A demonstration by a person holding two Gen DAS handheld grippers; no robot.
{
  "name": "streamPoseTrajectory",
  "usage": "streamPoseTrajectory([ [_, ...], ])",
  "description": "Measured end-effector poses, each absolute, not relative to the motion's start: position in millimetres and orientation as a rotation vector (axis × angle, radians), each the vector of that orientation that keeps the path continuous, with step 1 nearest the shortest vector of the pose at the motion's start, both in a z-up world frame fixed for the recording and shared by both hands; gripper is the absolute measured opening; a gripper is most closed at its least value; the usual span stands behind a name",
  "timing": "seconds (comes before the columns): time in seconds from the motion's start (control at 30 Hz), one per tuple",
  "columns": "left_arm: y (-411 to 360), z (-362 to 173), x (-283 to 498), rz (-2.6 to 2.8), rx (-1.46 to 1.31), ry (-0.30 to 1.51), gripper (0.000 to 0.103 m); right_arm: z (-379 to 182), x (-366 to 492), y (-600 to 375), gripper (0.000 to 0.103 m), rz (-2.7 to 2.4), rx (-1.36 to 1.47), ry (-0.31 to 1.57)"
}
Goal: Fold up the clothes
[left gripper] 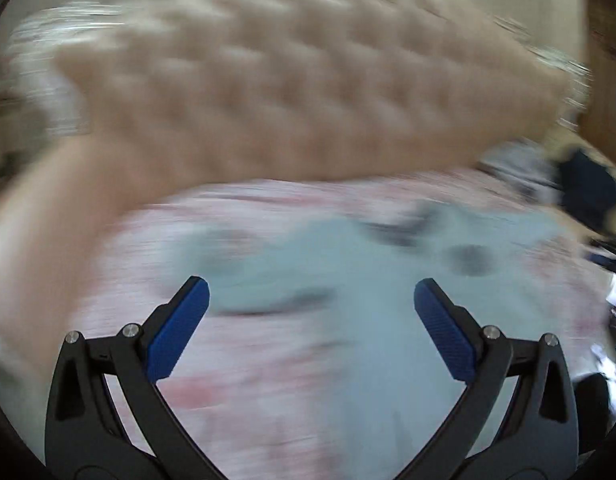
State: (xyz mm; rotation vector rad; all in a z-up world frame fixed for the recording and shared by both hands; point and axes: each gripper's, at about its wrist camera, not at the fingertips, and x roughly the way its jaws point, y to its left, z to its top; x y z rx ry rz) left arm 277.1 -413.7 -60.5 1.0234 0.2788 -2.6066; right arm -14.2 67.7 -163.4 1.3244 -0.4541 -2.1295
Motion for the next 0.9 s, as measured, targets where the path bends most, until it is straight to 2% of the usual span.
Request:
streamPoseTrajectory([
  [0.1, -355, -95, 197, -2.68, 1.163, 0.216, 0.103, -176, -55, 76, 0.064, -2.156, 1.366, -0.483],
  [0.2, -307, -126, 146, -2.708, 1.274, 0.218, 0.103, -200, -64, 61, 0.064, -2.1, 1.459, -0.346],
  [0.27, -286, -138, 134, -2.71, 1.326, 0.173, 0.103, -211, -60, 54, 0.063, -2.126, 1.478, -0.16],
  [0.33, -271, -154, 124, -2.697, 1.394, 0.111, 0.103, -213, -56, 63, 0.063, -2.156, 1.446, -0.115],
  [0.47, -272, -175, 125, -2.651, 1.499, 0.129, 0.103, -218, -64, 99, 0.061, -2.192, 1.484, -0.226],
  [0.53, -270, -184, 127, -2.637, 1.517, 0.151, 0.103, -212, -64, 105, 0.064, -2.208, 1.514, -0.274],
  [0.63, -269, -180, 135, -2.646, 1.46, 0.18, 0.103, -191, -61, 104, 0.064, -2.26, 1.407, -0.316],
  [0.73, -264, -175, 130, -2.669, 1.44, 0.19, 0.103, -195, -63, 88, 0.07, -2.188, 1.396, -0.279],
  [0.8, -259, -176, 124, -2.676, 1.462, 0.17, 0.103, -216, -67, 84, 0.07, -2.162, 1.499, -0.193],
  [0.9, -253, -170, 121, -2.697, 1.447, 0.124, 0.103, -216, -72, 113, 0.069, -2.194, 1.509, -0.348],
])
